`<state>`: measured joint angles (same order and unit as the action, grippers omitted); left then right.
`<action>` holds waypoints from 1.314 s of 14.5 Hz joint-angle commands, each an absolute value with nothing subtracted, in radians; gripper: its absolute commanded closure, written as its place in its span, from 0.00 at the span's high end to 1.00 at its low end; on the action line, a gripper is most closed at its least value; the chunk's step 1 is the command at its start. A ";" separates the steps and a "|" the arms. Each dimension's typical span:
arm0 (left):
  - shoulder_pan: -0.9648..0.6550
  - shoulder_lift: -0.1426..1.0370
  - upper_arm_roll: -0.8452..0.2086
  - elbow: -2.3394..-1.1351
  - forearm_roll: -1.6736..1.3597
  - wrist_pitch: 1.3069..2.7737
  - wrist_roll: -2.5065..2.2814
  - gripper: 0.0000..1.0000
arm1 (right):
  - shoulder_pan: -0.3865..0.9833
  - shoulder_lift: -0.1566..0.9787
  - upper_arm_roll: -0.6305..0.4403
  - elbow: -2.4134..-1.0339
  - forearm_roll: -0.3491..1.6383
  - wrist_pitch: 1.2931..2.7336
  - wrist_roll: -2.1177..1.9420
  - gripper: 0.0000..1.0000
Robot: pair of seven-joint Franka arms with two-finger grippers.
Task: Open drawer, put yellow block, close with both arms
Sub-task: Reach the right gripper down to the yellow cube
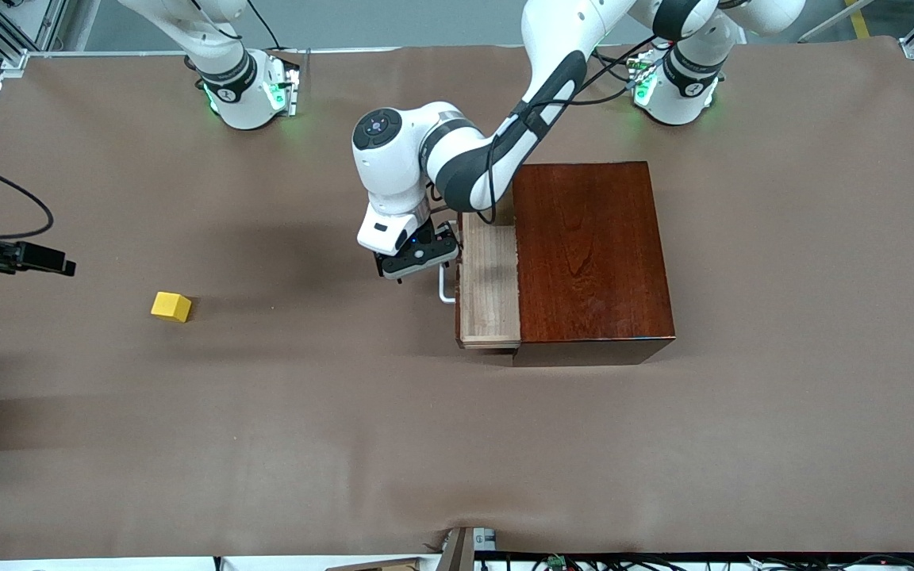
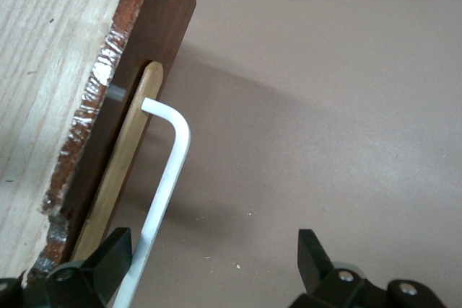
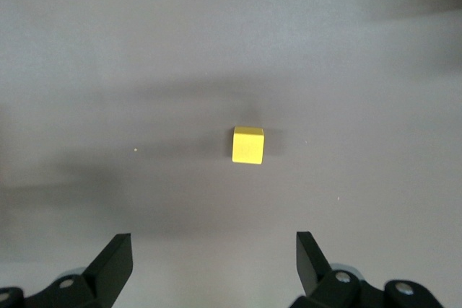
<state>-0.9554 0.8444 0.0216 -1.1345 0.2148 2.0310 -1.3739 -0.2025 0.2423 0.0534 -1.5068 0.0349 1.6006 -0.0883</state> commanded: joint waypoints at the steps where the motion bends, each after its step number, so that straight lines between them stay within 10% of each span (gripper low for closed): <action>1: -0.977 0.913 0.006 -1.052 0.199 2.112 -1.425 1.00 | -0.212 0.268 0.067 -1.537 0.037 1.672 -0.091 1.00; 19: -0.982 0.885 0.054 -1.054 0.189 2.008 -1.310 1.00 | -0.252 0.396 0.067 -1.839 0.026 2.058 -0.089 1.00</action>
